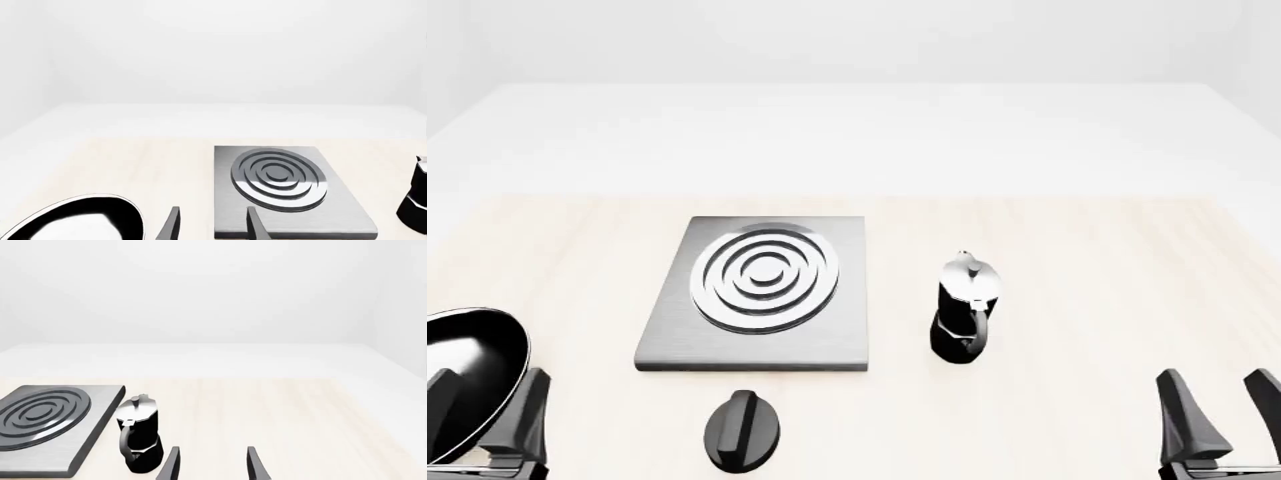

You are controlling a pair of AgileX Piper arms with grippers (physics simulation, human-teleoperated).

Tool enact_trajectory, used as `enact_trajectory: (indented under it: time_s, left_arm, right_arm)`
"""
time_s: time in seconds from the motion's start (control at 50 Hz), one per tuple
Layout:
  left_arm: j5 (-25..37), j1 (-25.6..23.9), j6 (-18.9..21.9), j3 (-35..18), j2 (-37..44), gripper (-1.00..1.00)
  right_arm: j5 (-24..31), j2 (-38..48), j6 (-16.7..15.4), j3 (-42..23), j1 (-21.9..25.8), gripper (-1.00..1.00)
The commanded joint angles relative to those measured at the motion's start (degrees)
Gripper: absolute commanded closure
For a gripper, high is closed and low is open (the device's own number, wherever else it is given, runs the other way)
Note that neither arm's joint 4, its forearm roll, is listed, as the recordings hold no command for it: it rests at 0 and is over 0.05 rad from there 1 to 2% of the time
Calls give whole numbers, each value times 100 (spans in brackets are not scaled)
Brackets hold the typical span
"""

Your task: Turn on the stove.

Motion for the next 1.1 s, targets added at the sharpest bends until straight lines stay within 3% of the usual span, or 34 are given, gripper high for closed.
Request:
enact_trajectory:
  time_s: [0.02,0.08,0.1,0.14,0.16,0.28,0.3,0.7,0.84,0.88,1.1]
  left_arm:
    - [-107,148,-100,-90,224,-100]
    - [-339,244,-121,-125,659,-100]
    - [-841,466,-394,-194,1516,-100]
    - [-995,456,-261,-243,1778,-100]
    - [-1002,375,-449,-328,1924,-100]
    - [-728,-129,-459,-909,2747,-100]
    - [-689,-169,-614,-1005,2905,-100]
    - [417,-1093,-805,-2275,3658,-100]
    - [517,-1380,-719,-2373,3901,-100]
    - [378,-1530,-691,-2426,4403,-100]
    - [100,-1747,-636,-2333,4860,-100]
  right_arm:
    - [-20,4,-100,-11,-6,-100]
    - [-30,0,-126,-10,-16,-100]
    - [-26,1,-131,-14,-20,-100]
    - [-24,2,-124,-10,-21,-100]
    - [-13,7,-123,-7,-11,-100]
    - [-16,38,-148,-4,-3,-100]
    - [-9,31,-161,-2,-9,-100]
    - [-45,130,-178,0,1,-100]
    - [-103,241,-201,3,4,-100]
    - [-116,250,-195,2,3,-100]
    - [-111,234,-148,2,22,-100]
